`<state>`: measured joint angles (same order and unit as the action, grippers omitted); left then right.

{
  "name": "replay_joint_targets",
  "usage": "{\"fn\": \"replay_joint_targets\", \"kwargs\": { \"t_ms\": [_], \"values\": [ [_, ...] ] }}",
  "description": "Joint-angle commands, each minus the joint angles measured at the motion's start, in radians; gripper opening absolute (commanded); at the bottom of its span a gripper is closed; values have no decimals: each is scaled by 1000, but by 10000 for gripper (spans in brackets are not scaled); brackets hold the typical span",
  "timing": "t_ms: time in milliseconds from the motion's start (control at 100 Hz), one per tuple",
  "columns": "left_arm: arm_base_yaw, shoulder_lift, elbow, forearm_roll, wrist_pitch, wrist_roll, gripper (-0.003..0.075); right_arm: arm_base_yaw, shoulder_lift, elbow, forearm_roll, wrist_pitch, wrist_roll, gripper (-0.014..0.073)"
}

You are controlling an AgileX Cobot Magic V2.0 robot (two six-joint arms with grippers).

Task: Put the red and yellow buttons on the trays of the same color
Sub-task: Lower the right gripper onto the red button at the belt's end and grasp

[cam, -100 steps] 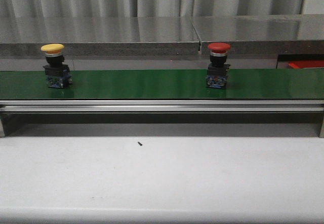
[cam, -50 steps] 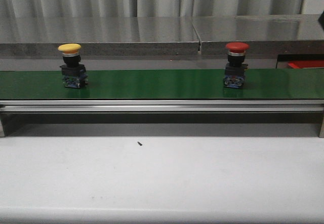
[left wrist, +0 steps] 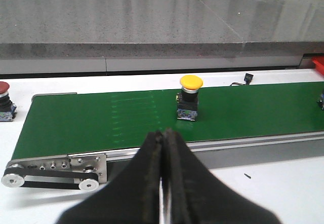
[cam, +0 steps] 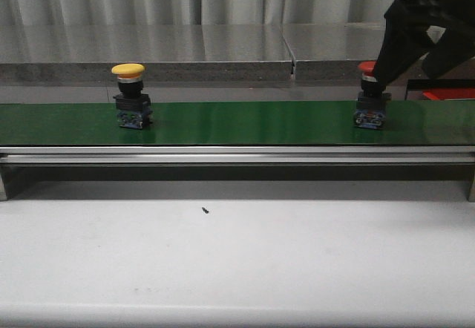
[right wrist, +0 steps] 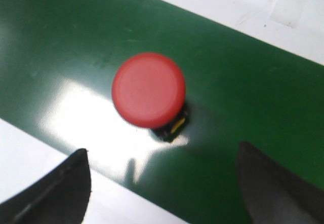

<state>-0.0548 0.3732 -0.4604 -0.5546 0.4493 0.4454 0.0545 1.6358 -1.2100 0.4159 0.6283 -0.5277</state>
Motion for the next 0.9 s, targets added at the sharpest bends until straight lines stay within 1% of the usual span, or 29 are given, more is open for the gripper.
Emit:
{"fn": "replay_joint_targets", "kwargs": {
  "t_ms": [0, 160, 210, 230, 280, 320, 340, 350, 360, 400, 430, 520, 640, 890],
  "values": [
    [-9, 6, -27, -26, -68, 0, -19, 2, -5, -70, 10, -23, -11, 586],
    [-9, 6, -27, -26, -68, 0, -19, 2, 66, -140, 10, -17, -11, 582],
    [-9, 6, -27, -26, -68, 0, -19, 0, 88, -157, 10, -8, -11, 554],
    [-9, 6, -27, -26, -68, 0, -19, -2, 97, -163, 10, -2, -10, 528],
    [-9, 6, -27, -26, -68, 0, -19, -2, 113, -179, 10, 22, -9, 431],
    [-9, 6, -27, -26, -68, 0, -19, -3, 121, -188, 10, 48, -6, 323],
    [-9, 6, -27, -26, -68, 0, -19, -3, 122, -195, 10, 63, -5, 249],
    [-9, 6, -27, -26, -68, 0, -19, -3, 122, -197, 10, 63, -5, 249],
    [-9, 6, -27, -26, -68, 0, -19, -3, 122, -198, 10, 70, -5, 216],
    [-9, 6, -27, -26, -68, 0, -19, -3, 120, -210, 10, 85, -4, 136],
    [-9, 6, -27, -26, -68, 0, -19, -6, 118, -221, 10, 98, -1, 106],
    [-9, 6, -27, -26, -68, 0, -19, -19, 115, -281, 10, 131, 20, 94],
    [-9, 6, -27, -26, -68, 0, -19, -71, 118, -379, 9, 163, 49, 94],
    [-9, 6, -27, -26, -68, 0, -19, -264, 211, -592, 9, 198, 77, 94]
  ]
}}
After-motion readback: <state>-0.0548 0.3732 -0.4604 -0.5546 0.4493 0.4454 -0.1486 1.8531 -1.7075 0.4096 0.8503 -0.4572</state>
